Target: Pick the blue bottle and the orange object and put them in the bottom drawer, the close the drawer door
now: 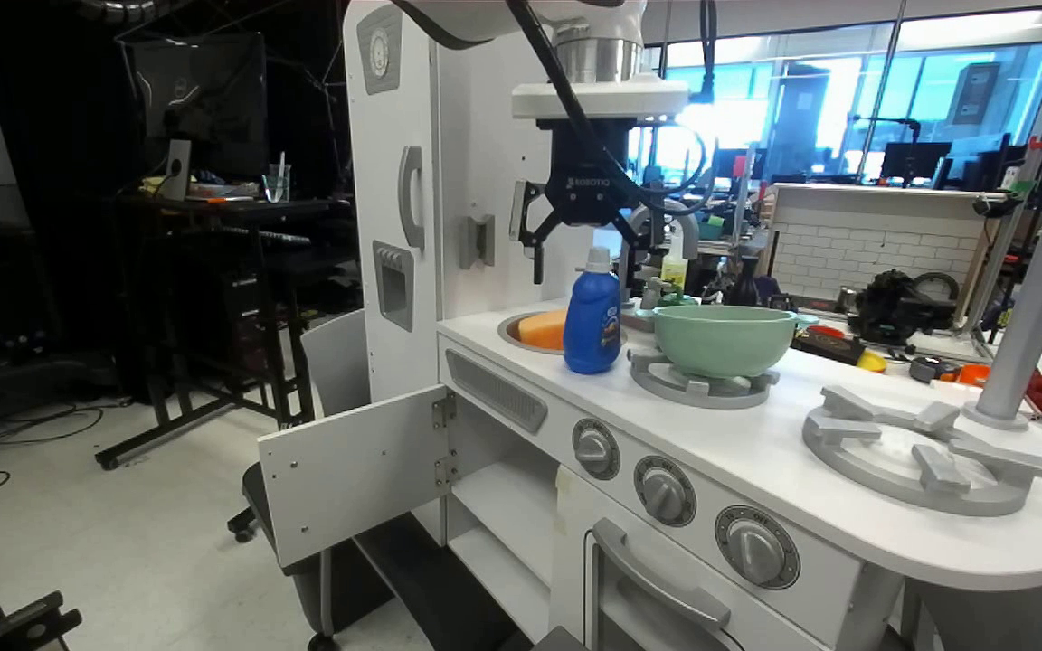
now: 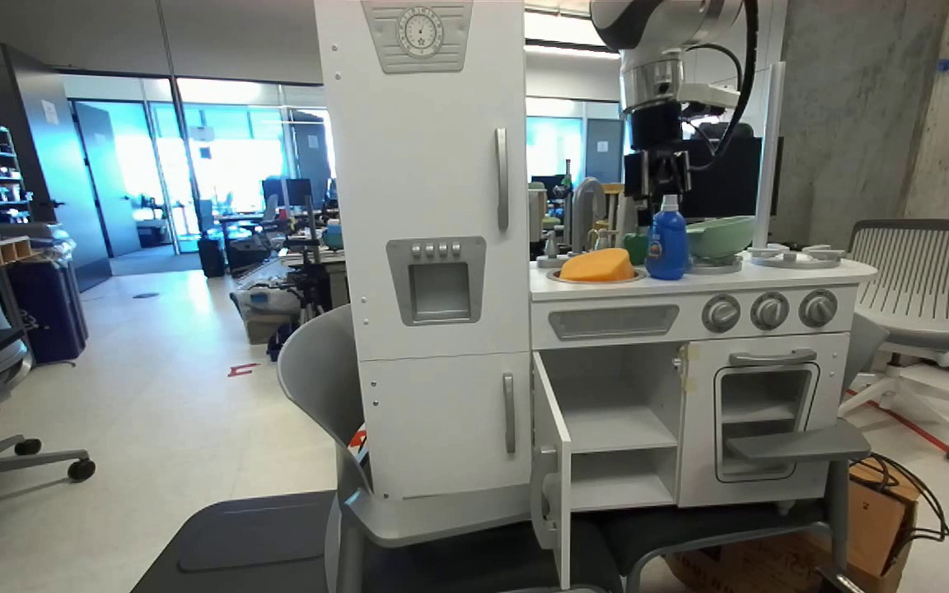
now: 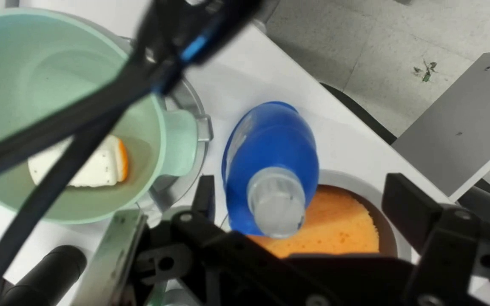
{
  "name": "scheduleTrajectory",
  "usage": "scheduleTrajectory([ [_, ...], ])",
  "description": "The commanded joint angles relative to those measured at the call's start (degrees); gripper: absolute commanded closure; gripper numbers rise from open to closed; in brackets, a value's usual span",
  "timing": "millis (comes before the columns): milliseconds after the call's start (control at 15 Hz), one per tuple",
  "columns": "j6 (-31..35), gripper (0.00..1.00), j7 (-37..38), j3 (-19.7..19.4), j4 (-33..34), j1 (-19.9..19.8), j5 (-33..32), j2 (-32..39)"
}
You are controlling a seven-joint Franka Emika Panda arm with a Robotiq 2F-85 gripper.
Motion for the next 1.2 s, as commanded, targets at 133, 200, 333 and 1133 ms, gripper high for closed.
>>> scheduleTrajectory([
  [133,-4.52,0.0,-1.42,-0.98,1.43,0.64,-2.32,0.45],
  [200,-4.59,0.1,-1.55,-0.94,1.49,0.56,-2.42,0.62],
  [333,-4.17,0.35,-1.46,-0.84,1.87,0.52,-2.71,0.88],
  [1133,-7.84,0.81,-4.26,-0.94,0.61,0.34,-2.91,-0.89],
])
